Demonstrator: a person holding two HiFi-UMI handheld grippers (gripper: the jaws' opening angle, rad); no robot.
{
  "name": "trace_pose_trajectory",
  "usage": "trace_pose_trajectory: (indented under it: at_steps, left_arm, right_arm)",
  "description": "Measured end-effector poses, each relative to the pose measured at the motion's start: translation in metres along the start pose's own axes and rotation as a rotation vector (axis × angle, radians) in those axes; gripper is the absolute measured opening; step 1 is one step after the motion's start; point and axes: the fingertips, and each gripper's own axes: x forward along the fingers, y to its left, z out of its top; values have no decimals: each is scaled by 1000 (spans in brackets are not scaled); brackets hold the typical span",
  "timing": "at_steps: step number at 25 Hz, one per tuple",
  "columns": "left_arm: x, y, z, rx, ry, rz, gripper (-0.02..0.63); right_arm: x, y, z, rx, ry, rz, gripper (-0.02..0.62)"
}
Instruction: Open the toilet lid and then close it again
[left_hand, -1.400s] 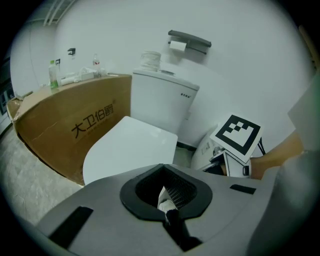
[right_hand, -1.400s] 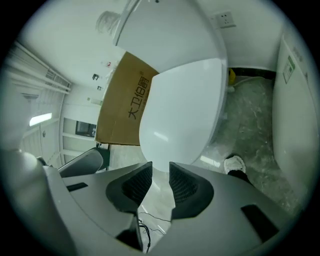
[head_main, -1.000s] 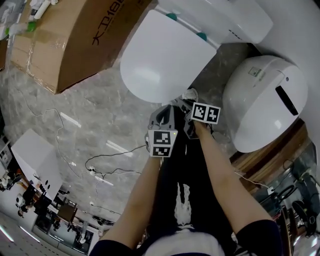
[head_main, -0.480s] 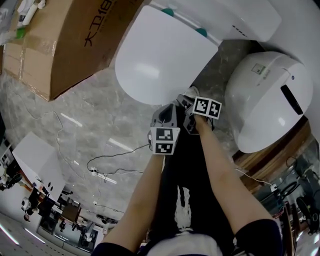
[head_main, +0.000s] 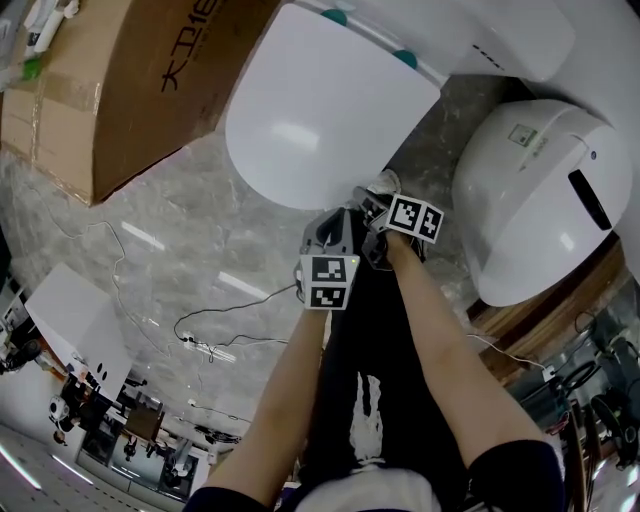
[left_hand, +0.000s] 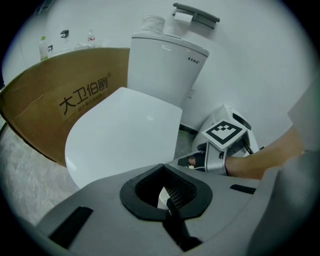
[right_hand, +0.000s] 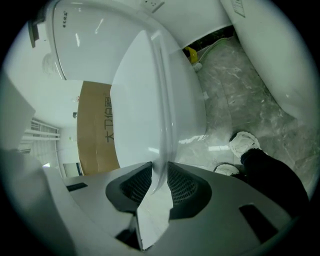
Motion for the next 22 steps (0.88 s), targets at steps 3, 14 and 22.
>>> trace_pose_trajectory:
  at_steps: [3, 14, 22]
  left_arm:
    - [0, 1, -2, 2, 3, 3, 5]
    - [-10, 4, -7, 4, 0, 18, 5]
    - [-26, -7, 0, 8, -34, 10, 5]
  right_arm:
    - [-2, -1, 1, 75, -37, -9, 64]
    - [-18, 17, -5, 55, -30, 48, 58]
    - [-39, 41, -6, 47, -34, 89, 57]
